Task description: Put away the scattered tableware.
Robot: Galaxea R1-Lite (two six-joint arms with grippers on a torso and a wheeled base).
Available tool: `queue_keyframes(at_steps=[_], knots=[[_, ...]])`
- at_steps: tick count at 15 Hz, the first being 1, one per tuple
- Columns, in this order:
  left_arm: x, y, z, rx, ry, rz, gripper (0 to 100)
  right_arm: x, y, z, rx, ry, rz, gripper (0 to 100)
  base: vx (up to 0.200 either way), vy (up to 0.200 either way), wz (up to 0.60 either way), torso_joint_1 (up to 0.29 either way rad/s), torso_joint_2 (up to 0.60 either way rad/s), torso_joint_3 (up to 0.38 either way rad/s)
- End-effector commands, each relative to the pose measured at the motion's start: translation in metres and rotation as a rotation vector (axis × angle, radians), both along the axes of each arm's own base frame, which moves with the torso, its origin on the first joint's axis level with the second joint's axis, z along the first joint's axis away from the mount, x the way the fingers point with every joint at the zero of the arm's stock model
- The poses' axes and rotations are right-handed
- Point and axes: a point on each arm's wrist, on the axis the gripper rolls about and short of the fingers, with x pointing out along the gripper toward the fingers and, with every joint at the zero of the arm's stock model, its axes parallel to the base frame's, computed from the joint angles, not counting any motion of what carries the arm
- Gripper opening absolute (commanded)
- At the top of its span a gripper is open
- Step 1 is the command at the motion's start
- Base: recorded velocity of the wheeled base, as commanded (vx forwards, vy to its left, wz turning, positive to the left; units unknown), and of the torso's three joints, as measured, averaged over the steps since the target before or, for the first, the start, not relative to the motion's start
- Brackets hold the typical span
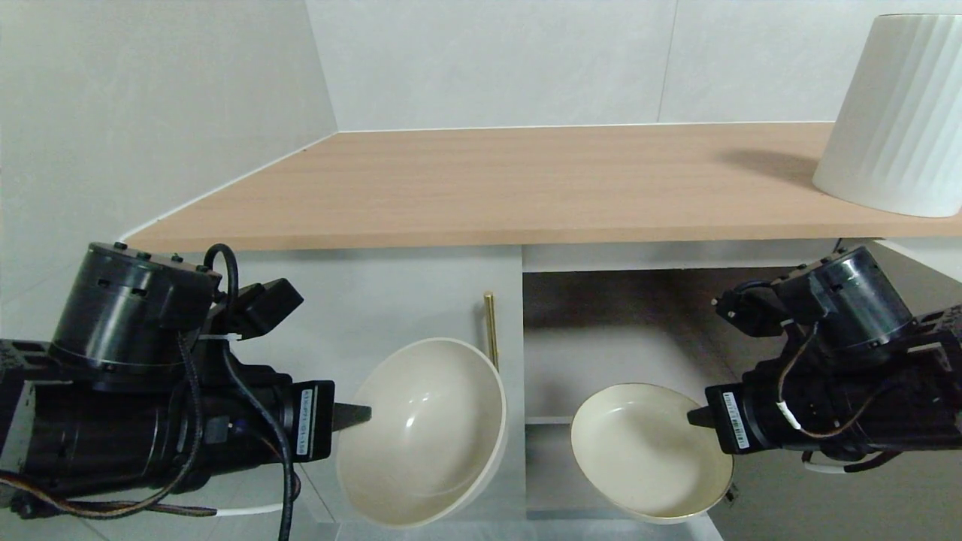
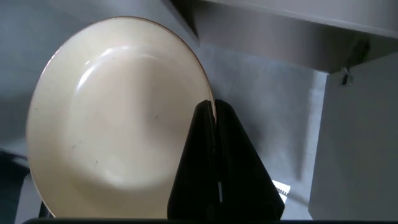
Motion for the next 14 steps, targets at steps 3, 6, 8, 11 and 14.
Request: queue_keyframes(at_steps=[3,6,8,11,14], knots=[[0.0,0.0,0.0,0.0,0.001,0.0,0,0.039,0.002,-0.047,-0.072,0.092,-0.079,0,0.0,0.0,0.0,0.0,0.0,0.0],[0.0,0.0,0.0,0.0,0.001,0.0,0,0.071,0.005,-0.089,-0.086,0.128,-0.125,0,0.0,0.0,0.0,0.0,0.0,0.0],[0.0,0.0,-0.001,0.001,0.002,0.0,0,0.09,0.006,-0.117,-0.085,0.131,-0.152,0,0.0,0.0,0.0,0.0,0.0,0.0],[0.0,0.0,-0.001,0.001,0.002,0.0,0,0.115,0.002,-0.153,-0.062,0.088,-0.235,0,0.0,0.0,0.0,0.0,0.0,0.0],[0.001,0.0,-0.001,0.003,0.006,0.0,0,0.135,-0.004,-0.174,-0.03,-0.003,-0.311,0,0.0,0.0,0.0,0.0,0.0,0.0]])
